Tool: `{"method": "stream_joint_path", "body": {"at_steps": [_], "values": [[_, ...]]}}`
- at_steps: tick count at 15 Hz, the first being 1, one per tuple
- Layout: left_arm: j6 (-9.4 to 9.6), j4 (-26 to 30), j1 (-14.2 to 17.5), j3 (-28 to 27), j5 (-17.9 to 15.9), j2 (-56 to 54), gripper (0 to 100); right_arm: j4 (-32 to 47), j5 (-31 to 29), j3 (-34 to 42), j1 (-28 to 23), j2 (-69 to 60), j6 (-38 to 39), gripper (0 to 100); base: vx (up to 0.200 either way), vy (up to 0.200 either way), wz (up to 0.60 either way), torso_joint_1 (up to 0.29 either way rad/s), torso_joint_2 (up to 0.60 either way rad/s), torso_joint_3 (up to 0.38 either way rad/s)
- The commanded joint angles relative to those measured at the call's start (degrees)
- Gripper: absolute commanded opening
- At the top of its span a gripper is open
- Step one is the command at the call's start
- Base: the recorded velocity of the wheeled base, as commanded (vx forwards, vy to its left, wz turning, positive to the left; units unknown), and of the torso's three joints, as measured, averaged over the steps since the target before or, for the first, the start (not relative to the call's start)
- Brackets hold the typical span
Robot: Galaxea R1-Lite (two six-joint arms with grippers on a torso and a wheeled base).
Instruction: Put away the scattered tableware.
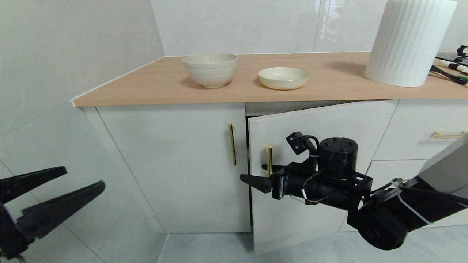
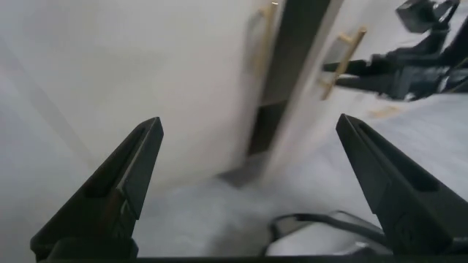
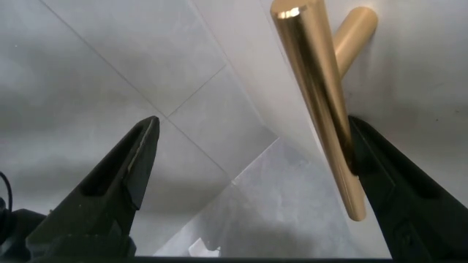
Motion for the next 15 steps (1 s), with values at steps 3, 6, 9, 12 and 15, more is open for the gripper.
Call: {"method": "stream_joint_path", "body": {"at_steps": [3, 6, 9, 12, 15], "values": [[-9.64, -11.2, -7.6, -3.2, -2.1, 24.6, 100, 0.0, 0.1, 0.2, 0.7, 0.9, 0.0, 100, 0.0, 0.0, 0.0, 0.0, 0.0, 0.0], [-11.31, -21.8, -9.3, -2.5, -1.9, 37.3, 100, -2.6, 0.0, 2.4, 1.5, 0.1, -0.1, 100, 0.0, 0.0, 0.0, 0.0, 0.0, 0.0], [-12.19, -29.7, -12.1, -2.9, -2.0, 47.3, 100, -5.9, 0.0, 4.9, 2.6, 0.1, -0.1, 100, 0.0, 0.0, 0.0, 0.0, 0.0, 0.0], [-12.1, -41.0, -13.6, -2.9, -1.9, 55.9, 100, -7.2, -0.4, 7.4, 2.6, -0.2, -0.1, 100, 0.0, 0.0, 0.0, 0.0, 0.0, 0.0], [-12.01, -48.3, -14.1, -5.1, -2.0, 62.0, 100, -9.4, -0.4, 8.8, 3.1, -0.3, -0.1, 100, 0.0, 0.0, 0.0, 0.0, 0.0, 0.0]]}}
